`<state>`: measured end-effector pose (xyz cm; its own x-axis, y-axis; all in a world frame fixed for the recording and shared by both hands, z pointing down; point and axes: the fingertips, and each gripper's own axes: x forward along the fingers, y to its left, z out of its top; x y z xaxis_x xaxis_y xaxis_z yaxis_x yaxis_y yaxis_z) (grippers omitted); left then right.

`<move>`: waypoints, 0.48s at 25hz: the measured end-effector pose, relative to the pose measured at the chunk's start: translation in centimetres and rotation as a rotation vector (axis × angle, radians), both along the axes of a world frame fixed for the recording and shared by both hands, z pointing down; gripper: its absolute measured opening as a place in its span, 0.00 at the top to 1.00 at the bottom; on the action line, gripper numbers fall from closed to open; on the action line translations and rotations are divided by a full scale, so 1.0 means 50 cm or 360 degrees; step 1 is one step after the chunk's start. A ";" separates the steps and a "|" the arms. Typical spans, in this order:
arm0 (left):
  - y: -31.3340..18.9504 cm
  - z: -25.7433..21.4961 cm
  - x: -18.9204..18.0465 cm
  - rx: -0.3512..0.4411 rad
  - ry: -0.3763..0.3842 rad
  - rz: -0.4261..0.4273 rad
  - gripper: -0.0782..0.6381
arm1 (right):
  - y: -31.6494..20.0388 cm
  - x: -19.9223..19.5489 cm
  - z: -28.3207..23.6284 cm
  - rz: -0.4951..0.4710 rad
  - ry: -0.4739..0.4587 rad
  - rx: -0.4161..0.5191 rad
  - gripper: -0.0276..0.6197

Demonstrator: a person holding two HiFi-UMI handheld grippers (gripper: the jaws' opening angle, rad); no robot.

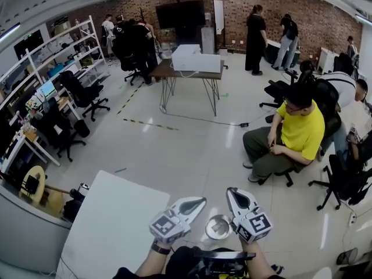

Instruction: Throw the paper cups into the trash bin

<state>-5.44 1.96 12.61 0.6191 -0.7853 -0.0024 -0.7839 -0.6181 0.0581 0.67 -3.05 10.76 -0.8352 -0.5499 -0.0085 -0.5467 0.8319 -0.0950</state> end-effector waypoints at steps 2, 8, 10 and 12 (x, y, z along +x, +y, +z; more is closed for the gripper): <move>0.005 -0.010 -0.009 0.0027 -0.0024 0.0041 0.89 | -0.004 -0.009 -0.009 -0.0008 -0.0003 0.0034 0.95; 0.125 -0.078 0.012 0.0024 0.0210 0.0754 0.80 | 0.004 -0.027 -0.020 0.0000 0.0036 0.0032 0.95; 0.267 -0.121 0.032 -0.0080 0.0287 0.1407 0.63 | 0.002 -0.027 -0.017 0.0004 0.0049 0.0023 0.95; 0.377 -0.116 0.056 -0.0270 0.0080 0.1771 0.61 | -0.009 -0.019 -0.014 0.0008 0.0050 0.0018 0.95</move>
